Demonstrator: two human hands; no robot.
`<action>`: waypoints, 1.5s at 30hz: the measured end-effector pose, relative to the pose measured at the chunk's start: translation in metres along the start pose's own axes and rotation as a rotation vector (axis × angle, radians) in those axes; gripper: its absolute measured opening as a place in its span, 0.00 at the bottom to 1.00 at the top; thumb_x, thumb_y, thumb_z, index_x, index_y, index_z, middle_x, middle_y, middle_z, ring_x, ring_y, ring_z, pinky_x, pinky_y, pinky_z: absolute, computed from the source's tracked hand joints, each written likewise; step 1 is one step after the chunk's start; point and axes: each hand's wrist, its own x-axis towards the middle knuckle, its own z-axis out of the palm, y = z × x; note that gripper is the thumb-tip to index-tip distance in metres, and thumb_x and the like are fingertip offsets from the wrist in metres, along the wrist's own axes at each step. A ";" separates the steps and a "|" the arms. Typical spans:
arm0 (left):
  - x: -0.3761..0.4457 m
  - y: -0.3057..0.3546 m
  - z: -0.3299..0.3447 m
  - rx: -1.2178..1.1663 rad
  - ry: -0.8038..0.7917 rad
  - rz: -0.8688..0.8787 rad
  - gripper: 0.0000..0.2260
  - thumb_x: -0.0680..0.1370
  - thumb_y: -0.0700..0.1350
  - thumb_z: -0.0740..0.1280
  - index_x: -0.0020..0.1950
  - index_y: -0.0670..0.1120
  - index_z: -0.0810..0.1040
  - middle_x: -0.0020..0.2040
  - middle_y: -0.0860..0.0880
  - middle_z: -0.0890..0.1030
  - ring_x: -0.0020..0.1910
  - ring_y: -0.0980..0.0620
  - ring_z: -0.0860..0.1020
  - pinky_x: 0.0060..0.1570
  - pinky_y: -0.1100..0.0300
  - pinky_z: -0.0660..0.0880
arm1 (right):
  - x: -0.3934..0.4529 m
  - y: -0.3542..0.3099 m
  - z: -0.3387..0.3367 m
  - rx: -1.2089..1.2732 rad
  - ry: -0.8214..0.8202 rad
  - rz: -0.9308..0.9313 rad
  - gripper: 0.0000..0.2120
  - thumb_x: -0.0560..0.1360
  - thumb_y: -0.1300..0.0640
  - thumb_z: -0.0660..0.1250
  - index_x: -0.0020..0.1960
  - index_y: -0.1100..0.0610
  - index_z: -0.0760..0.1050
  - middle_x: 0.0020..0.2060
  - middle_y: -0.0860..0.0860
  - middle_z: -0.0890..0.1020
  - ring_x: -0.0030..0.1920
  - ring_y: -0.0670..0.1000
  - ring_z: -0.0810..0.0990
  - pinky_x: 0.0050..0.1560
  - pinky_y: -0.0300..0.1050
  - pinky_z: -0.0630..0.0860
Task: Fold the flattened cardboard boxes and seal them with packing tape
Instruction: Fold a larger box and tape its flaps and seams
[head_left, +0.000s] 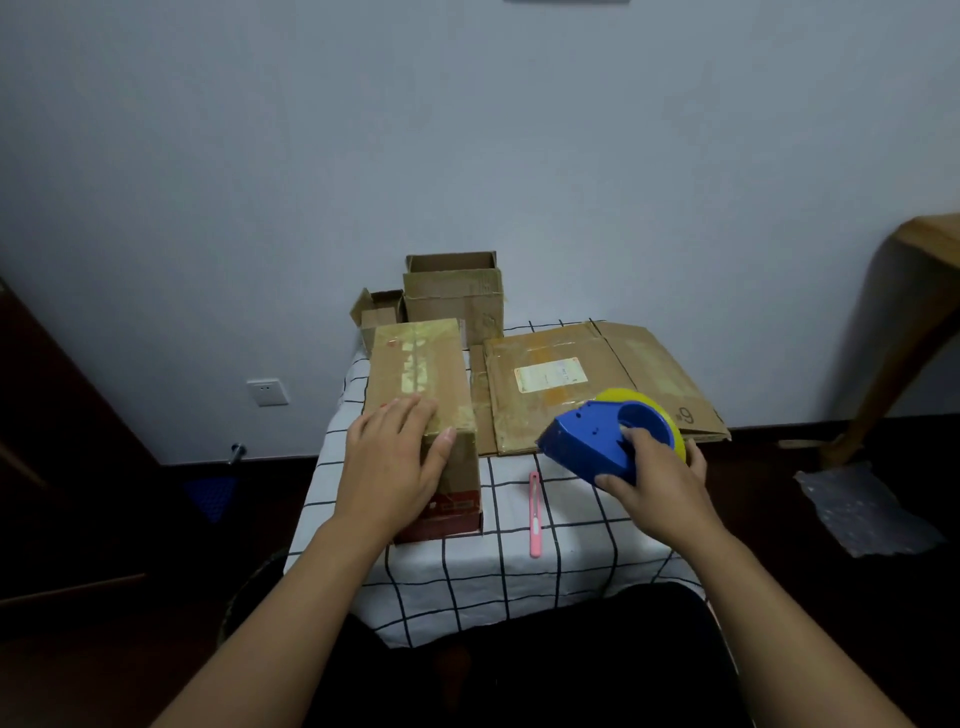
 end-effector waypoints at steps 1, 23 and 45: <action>0.002 0.000 -0.002 -0.021 -0.006 -0.020 0.24 0.81 0.61 0.51 0.68 0.49 0.74 0.67 0.50 0.75 0.67 0.50 0.71 0.67 0.50 0.62 | 0.001 -0.009 -0.007 0.020 0.029 -0.024 0.25 0.76 0.45 0.69 0.69 0.51 0.66 0.57 0.46 0.78 0.62 0.52 0.76 0.75 0.56 0.42; 0.059 -0.034 -0.091 -1.030 -0.140 -0.239 0.06 0.79 0.42 0.68 0.54 0.46 0.83 0.51 0.48 0.85 0.52 0.52 0.82 0.53 0.64 0.76 | 0.029 -0.134 -0.037 0.056 -0.008 -0.551 0.25 0.76 0.45 0.69 0.69 0.49 0.67 0.54 0.37 0.71 0.63 0.46 0.74 0.75 0.49 0.35; 0.081 -0.019 -0.108 -0.804 0.049 -0.269 0.10 0.78 0.35 0.66 0.43 0.50 0.78 0.39 0.49 0.80 0.35 0.59 0.76 0.37 0.70 0.73 | 0.036 -0.155 -0.074 0.171 -0.075 -0.718 0.29 0.74 0.36 0.55 0.70 0.21 0.46 0.56 0.44 0.75 0.52 0.44 0.73 0.52 0.45 0.74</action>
